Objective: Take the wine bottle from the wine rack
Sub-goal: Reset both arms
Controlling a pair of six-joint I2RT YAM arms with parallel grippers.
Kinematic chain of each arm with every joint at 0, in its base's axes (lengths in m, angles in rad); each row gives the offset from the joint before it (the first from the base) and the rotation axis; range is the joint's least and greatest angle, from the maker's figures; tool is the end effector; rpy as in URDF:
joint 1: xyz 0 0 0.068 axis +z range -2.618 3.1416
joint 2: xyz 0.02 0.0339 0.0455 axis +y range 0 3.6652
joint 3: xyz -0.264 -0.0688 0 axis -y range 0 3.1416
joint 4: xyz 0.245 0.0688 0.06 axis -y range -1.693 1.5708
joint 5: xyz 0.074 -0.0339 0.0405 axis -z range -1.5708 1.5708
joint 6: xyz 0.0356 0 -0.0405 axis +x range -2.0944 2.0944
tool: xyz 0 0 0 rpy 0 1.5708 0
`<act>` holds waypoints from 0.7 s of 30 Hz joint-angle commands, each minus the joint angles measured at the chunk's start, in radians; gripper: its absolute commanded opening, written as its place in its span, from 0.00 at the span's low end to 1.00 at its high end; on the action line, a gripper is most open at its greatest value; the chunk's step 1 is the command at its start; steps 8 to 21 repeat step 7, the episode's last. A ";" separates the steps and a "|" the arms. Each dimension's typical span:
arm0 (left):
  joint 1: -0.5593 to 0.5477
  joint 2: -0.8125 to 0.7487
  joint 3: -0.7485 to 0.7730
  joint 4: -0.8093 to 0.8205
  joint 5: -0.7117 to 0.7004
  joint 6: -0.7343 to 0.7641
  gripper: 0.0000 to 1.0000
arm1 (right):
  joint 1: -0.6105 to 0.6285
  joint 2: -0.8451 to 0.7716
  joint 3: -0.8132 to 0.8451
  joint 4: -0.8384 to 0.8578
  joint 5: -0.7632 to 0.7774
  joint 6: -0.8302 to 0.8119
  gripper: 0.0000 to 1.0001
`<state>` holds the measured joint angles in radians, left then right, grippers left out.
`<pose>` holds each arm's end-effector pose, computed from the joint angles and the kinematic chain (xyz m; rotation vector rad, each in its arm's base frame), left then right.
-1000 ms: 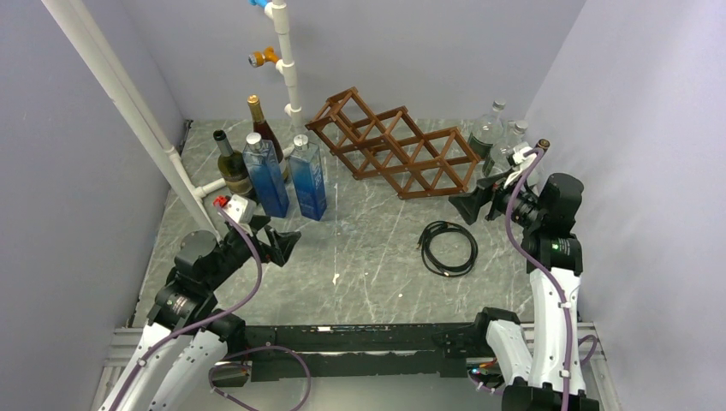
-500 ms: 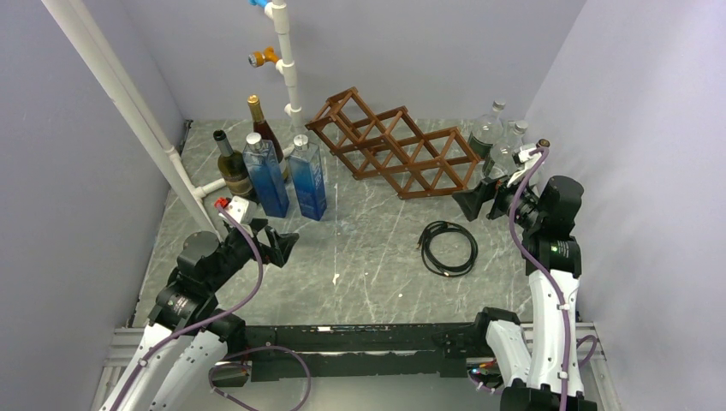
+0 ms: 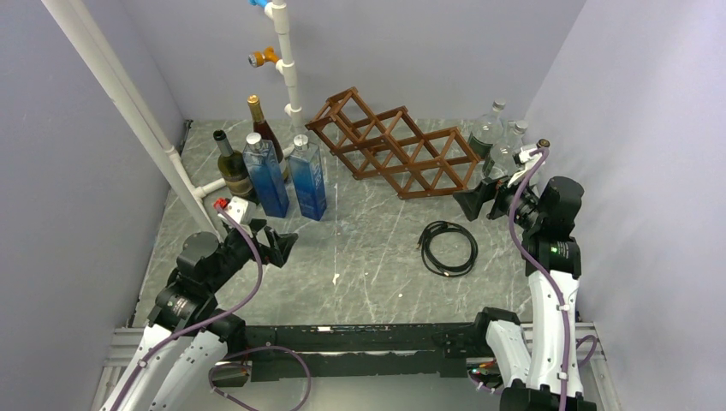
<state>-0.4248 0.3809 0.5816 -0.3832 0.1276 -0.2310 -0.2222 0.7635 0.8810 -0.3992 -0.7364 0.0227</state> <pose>0.0988 -0.0497 0.2994 0.2674 1.7689 -0.5869 0.1633 -0.0124 0.3564 -0.2880 1.7872 0.5373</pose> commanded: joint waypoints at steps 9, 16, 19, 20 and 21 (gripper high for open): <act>0.004 -0.007 0.003 0.016 -0.019 0.004 1.00 | -0.006 -0.018 -0.019 0.048 0.027 0.000 1.00; 0.004 -0.007 0.003 0.016 -0.019 0.004 1.00 | -0.006 -0.018 -0.019 0.048 0.027 0.000 1.00; 0.004 -0.007 0.003 0.016 -0.019 0.004 1.00 | -0.006 -0.018 -0.019 0.048 0.027 0.000 1.00; 0.004 -0.007 0.003 0.016 -0.019 0.004 1.00 | -0.006 -0.018 -0.019 0.048 0.027 0.000 1.00; 0.004 -0.007 0.003 0.016 -0.019 0.004 1.00 | -0.006 -0.018 -0.019 0.048 0.027 0.000 1.00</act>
